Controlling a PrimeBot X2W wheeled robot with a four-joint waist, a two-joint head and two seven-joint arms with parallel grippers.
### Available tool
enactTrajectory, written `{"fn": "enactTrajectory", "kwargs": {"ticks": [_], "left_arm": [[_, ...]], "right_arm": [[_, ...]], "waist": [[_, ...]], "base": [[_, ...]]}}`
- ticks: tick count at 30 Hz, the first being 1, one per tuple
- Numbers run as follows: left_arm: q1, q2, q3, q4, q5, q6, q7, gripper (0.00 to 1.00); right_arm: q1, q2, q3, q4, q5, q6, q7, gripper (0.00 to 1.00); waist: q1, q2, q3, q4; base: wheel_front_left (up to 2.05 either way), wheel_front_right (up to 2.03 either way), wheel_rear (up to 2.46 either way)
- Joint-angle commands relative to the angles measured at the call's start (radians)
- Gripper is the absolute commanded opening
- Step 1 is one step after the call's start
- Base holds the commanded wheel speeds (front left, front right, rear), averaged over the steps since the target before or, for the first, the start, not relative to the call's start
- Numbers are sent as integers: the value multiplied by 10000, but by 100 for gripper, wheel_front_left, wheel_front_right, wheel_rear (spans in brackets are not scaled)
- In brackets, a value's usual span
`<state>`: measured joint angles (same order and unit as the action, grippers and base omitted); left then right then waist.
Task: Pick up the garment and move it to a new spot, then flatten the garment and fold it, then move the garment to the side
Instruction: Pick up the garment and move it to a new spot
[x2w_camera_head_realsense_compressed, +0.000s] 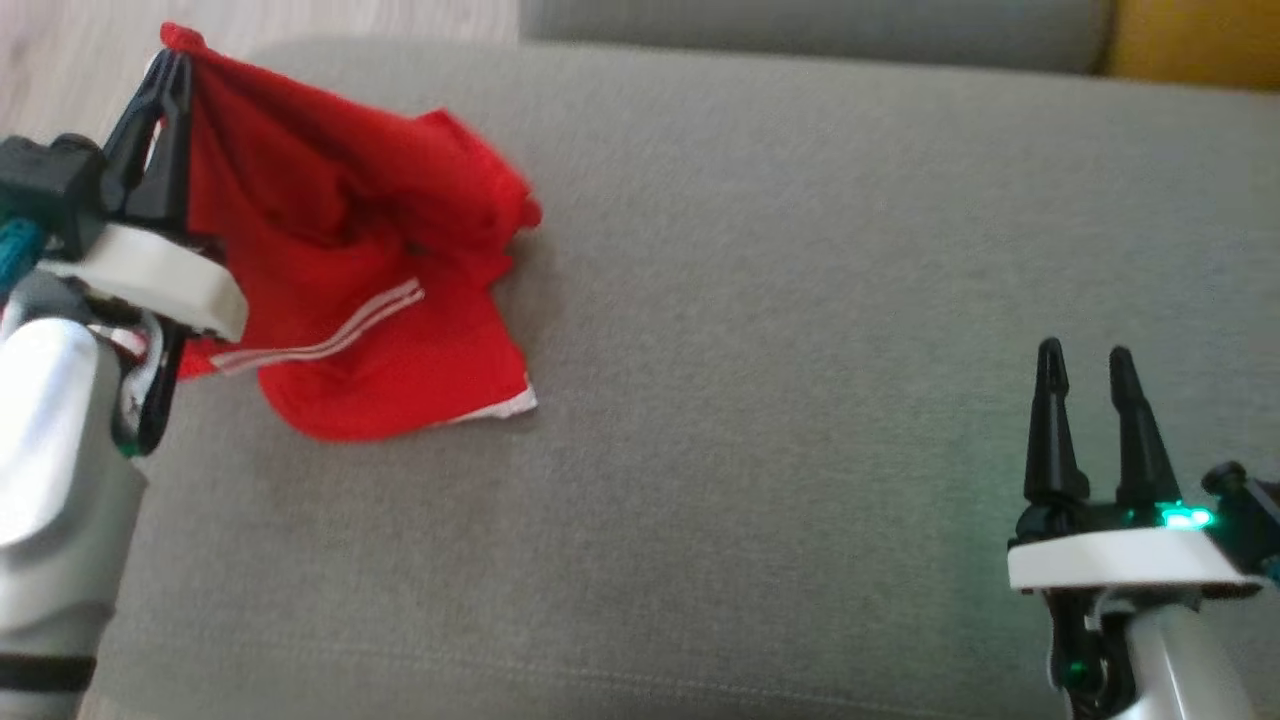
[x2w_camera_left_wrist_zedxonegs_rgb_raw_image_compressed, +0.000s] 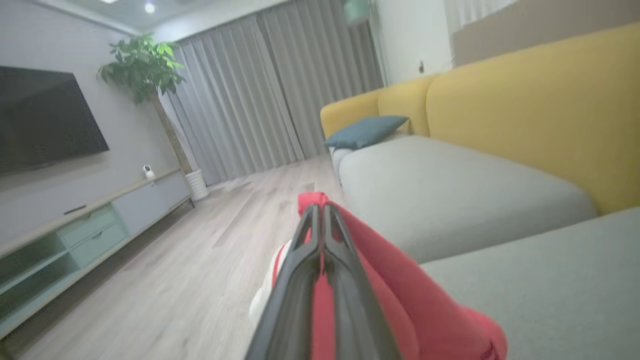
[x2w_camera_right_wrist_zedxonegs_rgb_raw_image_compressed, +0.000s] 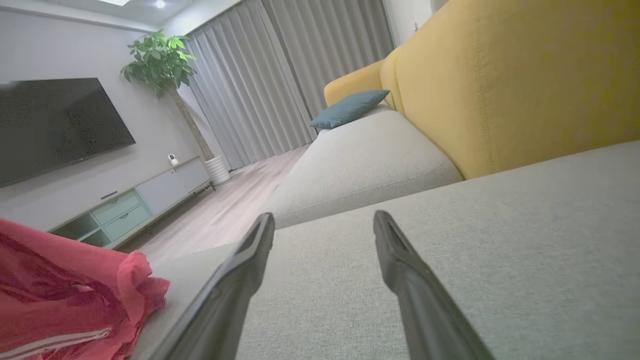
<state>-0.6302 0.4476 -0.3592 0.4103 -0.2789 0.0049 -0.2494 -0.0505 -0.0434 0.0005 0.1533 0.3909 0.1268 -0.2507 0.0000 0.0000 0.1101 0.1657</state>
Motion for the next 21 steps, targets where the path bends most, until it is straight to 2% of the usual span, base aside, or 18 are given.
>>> {"fn": "enactTrajectory", "kwargs": {"ticks": [1,6,11,15,21], "left_arm": [[-478,560,561,-512,137,90,-122,0],[-211,453,752,-1966,109,374,-123,0],[-395,199,469,-2987,104,405,259,0],[-810,-281,68,-3427,75,367,609,0],[-2046,-1260,-682,-3426,174,168,838,0]], "right_arm": [[-145,-68,312,-301,75,39,-106,100],[-54,-68,527,-354,336,39,-108,100],[-160,-68,753,-443,468,39,-109,100],[-345,-68,826,-535,554,39,-109,100],[-842,-68,1237,-717,764,39,-110,100]], "waist": [[0,0,-497,-398],[0,0,-802,-840],[0,0,-740,-1417],[0,0,-613,-1974],[0,0,-253,-3164]], "base": [[0,0,0],[0,0,0],[0,0,0],[0,0,0],[0,0,0]]}}
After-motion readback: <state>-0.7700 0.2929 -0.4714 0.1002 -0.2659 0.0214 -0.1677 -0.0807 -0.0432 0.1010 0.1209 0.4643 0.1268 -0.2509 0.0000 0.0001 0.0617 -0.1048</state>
